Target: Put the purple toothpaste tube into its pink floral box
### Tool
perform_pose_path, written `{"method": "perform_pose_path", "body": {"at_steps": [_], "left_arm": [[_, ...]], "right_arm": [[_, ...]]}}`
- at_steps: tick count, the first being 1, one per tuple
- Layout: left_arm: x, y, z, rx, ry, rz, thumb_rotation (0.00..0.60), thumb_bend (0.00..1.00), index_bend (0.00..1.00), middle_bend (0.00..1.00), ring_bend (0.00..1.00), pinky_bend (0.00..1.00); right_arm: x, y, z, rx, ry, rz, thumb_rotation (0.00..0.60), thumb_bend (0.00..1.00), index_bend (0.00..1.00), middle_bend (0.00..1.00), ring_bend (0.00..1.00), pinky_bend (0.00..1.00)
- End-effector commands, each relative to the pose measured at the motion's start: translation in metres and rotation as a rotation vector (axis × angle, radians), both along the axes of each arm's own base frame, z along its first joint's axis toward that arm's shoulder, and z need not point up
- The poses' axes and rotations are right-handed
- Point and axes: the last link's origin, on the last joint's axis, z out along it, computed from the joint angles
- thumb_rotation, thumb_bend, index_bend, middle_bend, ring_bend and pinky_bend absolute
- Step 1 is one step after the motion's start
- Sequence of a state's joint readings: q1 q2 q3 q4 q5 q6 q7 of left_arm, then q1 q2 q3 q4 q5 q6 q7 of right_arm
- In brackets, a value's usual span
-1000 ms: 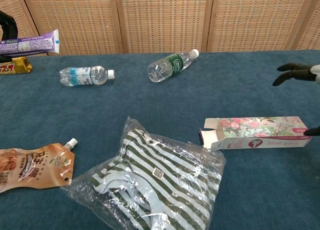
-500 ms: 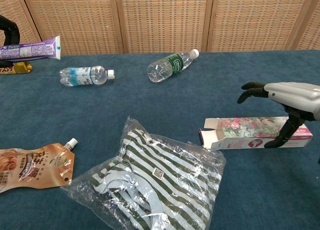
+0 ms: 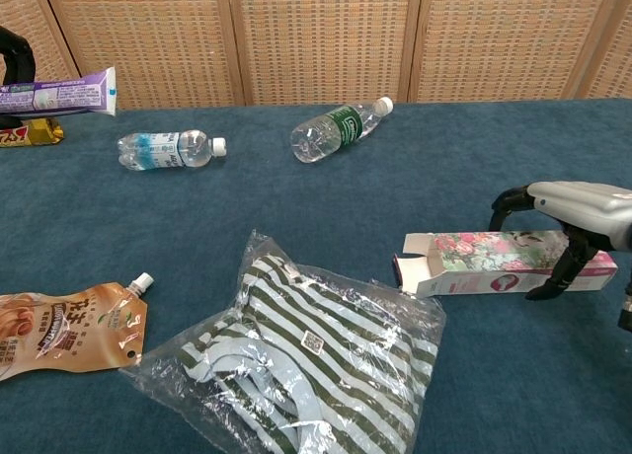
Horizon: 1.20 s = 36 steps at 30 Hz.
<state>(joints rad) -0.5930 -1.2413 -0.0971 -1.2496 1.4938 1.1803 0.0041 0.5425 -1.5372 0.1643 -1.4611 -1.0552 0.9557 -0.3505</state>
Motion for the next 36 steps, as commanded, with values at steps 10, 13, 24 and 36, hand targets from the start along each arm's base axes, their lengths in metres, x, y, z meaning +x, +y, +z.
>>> {"method": "perform_pose_path", "body": {"at_steps": [10,13,24,36], "left_arm": [[0.004,-0.001,-0.006,-0.013,-0.014,-0.007,0.6,0.27,0.82,0.69,0.62,0.61],[0.007,-0.002,-0.007,-0.017,-0.026,-0.014,0.6,0.27,0.82,0.69,0.62,0.61],[0.042,-0.007,-0.013,-0.09,-0.093,-0.066,0.6,0.27,0.82,0.69,0.62,0.61],[0.111,-0.006,-0.014,-0.261,0.041,-0.115,0.6,0.27,0.82,0.69,0.62,0.61]], "right_arm": [[-0.011,0.004,-0.001,-0.11,-0.081,-0.017,0.6,0.11,0.57,0.54,0.39,0.46],[-0.007,0.003,0.002,-0.124,-0.102,-0.002,0.6,0.11,0.58,0.54,0.39,0.46],[0.032,0.001,0.021,-0.128,-0.227,0.043,0.6,0.11,0.59,0.54,0.39,0.46],[0.068,0.004,0.026,-0.093,-0.304,0.07,0.6,0.11,0.59,0.54,0.39,0.46]]}}
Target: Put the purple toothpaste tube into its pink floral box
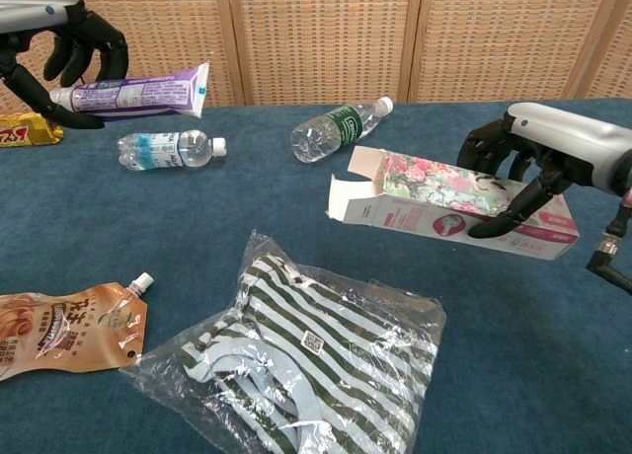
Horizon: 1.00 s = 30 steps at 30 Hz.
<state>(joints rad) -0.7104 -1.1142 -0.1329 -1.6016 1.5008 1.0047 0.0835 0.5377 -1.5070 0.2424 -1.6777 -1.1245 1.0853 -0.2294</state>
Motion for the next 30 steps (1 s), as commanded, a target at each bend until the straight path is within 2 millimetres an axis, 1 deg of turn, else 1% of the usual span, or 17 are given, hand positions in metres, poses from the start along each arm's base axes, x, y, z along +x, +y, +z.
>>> {"method": "perform_pose_path", "body": {"at_steps": [1,7,11,14,18,23,30], "left_arm": [[0.027,0.005,0.008,-0.041,0.105,-0.023,0.6,0.27,0.82,0.69,0.62,0.61],[0.061,0.008,0.025,-0.084,0.271,-0.012,0.6,0.27,0.82,0.69,0.62,0.61],[0.076,0.004,0.027,-0.103,0.323,0.009,0.6,0.27,0.82,0.69,0.62,0.61],[0.088,0.002,0.024,-0.097,0.359,0.003,0.6,0.27,0.82,0.69,0.62,0.61],[0.099,-0.003,0.018,-0.108,0.394,0.013,0.6,0.27,0.82,0.69,0.62,0.61],[0.109,-0.008,0.012,-0.103,0.414,0.026,0.6,0.27,0.82,0.69,0.62,0.61],[0.113,-0.01,0.002,-0.084,0.438,0.052,0.6,0.27,0.82,0.69,0.62,0.61]], "right_arm": [[0.005,0.001,-0.001,0.003,-0.001,0.013,0.6,0.11,0.59,0.54,0.39,0.46],[0.01,0.004,-0.005,0.015,-0.015,0.019,0.6,0.11,0.6,0.54,0.39,0.46],[0.011,0.007,-0.008,0.025,-0.023,0.022,0.6,0.11,0.6,0.54,0.39,0.46],[0.011,0.008,-0.008,0.028,-0.028,0.024,0.6,0.11,0.6,0.54,0.39,0.46],[0.013,0.008,-0.008,0.03,-0.03,0.034,0.6,0.11,0.61,0.54,0.39,0.46],[0.02,0.003,-0.008,0.014,-0.015,0.062,0.6,0.11,0.61,0.54,0.39,0.46],[0.041,0.001,-0.011,0.008,-0.069,0.066,0.6,0.11,0.61,0.54,0.39,0.46]]}}
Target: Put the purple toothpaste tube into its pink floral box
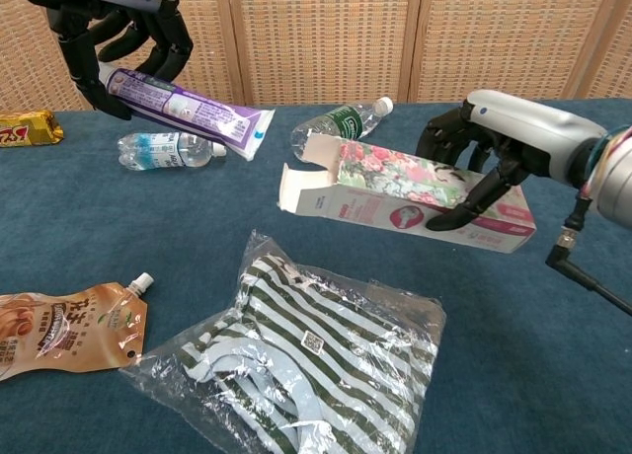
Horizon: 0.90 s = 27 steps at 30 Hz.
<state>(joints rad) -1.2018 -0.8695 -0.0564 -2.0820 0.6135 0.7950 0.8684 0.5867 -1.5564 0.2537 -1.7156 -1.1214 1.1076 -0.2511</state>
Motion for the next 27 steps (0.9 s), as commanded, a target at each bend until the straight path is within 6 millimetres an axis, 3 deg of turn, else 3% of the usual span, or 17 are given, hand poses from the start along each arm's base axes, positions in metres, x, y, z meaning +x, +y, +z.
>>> {"method": "perform_pose_path", "body": {"at_steps": [1,27], "left_arm": [[0.002,-0.002,-0.006,0.0,0.01,0.008,0.6,0.27,0.82,0.69,0.62,0.61],[0.014,-0.01,-0.029,0.025,0.066,0.019,0.6,0.27,0.82,0.7,0.62,0.61]], "right_arm": [[0.008,-0.001,-0.001,-0.006,-0.005,0.012,0.6,0.11,0.61,0.54,0.39,0.46],[0.012,0.002,-0.004,-0.005,0.001,0.007,0.6,0.11,0.61,0.54,0.39,0.46]]}}
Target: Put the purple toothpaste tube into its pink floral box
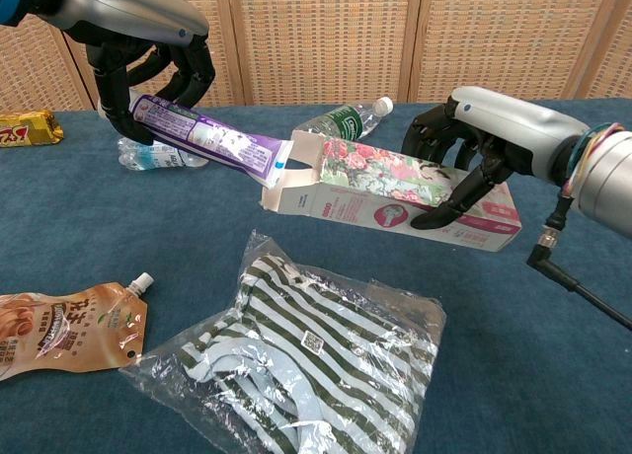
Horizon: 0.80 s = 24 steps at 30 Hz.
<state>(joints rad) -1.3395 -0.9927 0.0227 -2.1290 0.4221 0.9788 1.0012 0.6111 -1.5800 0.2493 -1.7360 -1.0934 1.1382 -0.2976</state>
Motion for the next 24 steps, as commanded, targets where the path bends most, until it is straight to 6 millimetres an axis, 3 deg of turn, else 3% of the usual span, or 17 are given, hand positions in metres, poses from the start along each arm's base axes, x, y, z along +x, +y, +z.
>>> {"method": "perform_pose_path", "body": {"at_steps": [1,24], "left_arm": [[-0.001,-0.001,-0.002,0.004,0.01,0.003,0.6,0.27,0.82,0.7,0.62,0.61],[0.006,-0.002,-0.024,0.025,-0.036,0.004,0.6,0.31,0.83,0.73,0.65,0.63]], "right_arm": [[0.0,0.0,0.0,0.001,-0.002,-0.001,0.6,0.11,0.61,0.54,0.39,0.46],[0.002,0.002,-0.002,0.01,-0.011,-0.004,0.6,0.11,0.61,0.54,0.39,0.46]]}}
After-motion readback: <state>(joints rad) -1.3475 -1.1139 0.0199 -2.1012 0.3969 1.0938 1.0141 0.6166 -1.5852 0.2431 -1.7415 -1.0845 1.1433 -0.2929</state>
